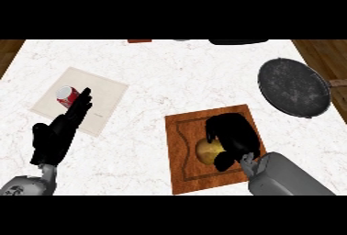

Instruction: Pick the pear from the cutting board and place it in the pan

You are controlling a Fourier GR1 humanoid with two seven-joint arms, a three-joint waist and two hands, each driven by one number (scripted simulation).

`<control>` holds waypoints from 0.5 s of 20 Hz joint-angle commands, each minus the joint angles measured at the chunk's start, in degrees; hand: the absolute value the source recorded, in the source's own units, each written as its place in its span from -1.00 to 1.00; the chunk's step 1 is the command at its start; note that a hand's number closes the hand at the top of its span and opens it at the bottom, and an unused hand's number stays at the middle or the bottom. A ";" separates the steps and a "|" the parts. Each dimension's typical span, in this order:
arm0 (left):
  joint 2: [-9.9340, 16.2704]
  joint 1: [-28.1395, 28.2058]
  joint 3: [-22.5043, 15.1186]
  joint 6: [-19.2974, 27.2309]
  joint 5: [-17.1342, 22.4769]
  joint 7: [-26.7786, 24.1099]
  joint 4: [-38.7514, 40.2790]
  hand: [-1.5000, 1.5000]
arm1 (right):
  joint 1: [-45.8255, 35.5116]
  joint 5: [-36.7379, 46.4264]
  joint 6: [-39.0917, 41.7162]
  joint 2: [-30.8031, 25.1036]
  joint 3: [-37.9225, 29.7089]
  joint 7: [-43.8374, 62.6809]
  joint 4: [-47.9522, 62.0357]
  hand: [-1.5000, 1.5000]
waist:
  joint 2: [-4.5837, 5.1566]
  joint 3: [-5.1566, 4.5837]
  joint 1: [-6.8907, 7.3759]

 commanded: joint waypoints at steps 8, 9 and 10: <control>0.97 0.81 1.52 -1.17 0.62 -0.64 -1.17 0.00 | 22.15 10.33 -21.08 -22.22 -6.73 -11.58 -35.98 1.00 | 1.42 0.03 -0.27; -0.39 -2.33 1.00 0.44 0.10 2.29 -2.26 0.00 | 25.44 9.60 -23.15 -24.89 -9.59 -13.39 -35.92 1.00 | 1.69 0.08 0.21; 0.14 0.96 -0.26 -0.68 -0.27 1.50 -3.59 0.00 | 29.06 8.78 -25.17 -26.23 -11.68 -13.34 -38.10 1.00 | 1.59 0.08 0.70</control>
